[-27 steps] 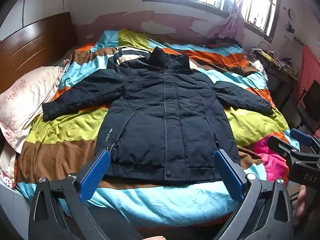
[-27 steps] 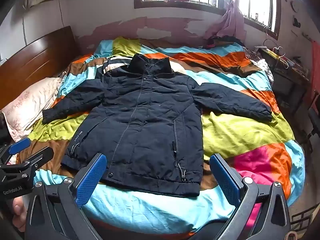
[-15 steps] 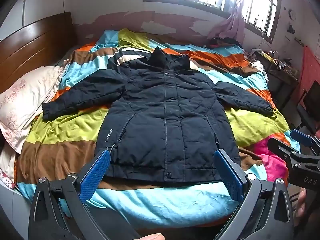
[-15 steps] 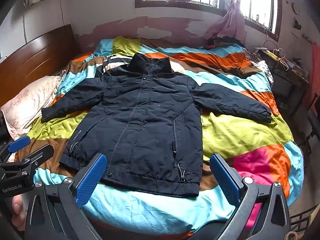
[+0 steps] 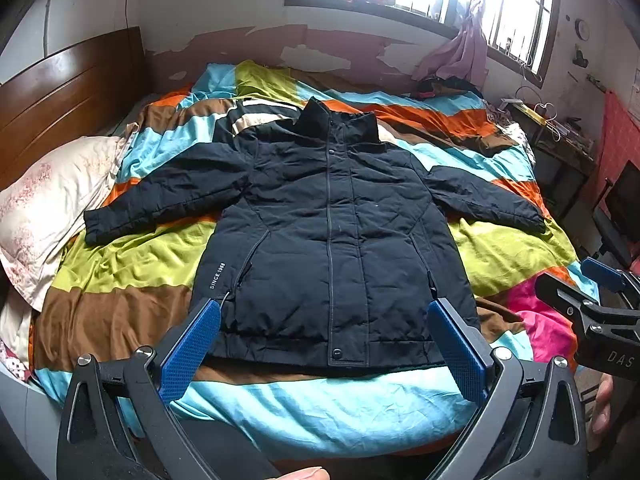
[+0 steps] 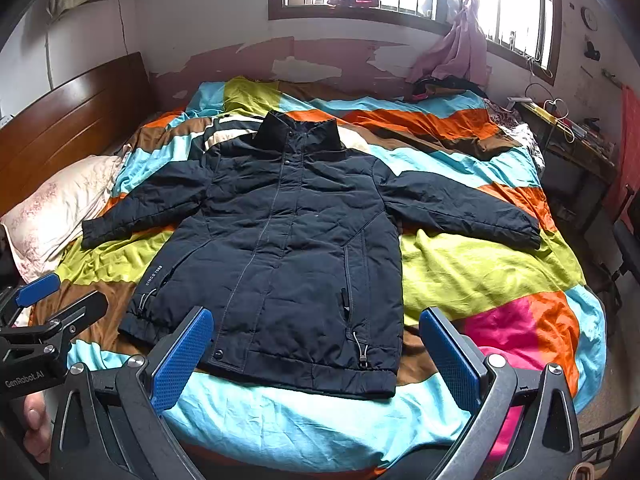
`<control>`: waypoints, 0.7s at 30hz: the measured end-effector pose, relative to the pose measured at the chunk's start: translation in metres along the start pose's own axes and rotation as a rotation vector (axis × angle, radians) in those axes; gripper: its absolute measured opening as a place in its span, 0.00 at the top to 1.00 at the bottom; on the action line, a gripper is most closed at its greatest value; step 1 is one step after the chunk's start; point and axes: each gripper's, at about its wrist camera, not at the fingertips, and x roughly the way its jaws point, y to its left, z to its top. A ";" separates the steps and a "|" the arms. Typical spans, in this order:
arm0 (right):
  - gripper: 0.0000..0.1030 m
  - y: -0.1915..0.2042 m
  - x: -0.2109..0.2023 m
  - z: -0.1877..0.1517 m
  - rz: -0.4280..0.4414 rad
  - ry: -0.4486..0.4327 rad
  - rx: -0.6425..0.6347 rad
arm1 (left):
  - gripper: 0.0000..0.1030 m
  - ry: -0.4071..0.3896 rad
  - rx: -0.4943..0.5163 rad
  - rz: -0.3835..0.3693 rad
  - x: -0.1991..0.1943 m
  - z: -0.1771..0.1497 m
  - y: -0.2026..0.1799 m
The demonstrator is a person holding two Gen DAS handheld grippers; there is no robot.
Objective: Fold large clothes
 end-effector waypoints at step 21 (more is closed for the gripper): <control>0.00 0.001 -0.002 0.007 -0.003 -0.008 0.003 | 0.02 -0.004 0.000 -0.003 -0.004 0.008 -0.001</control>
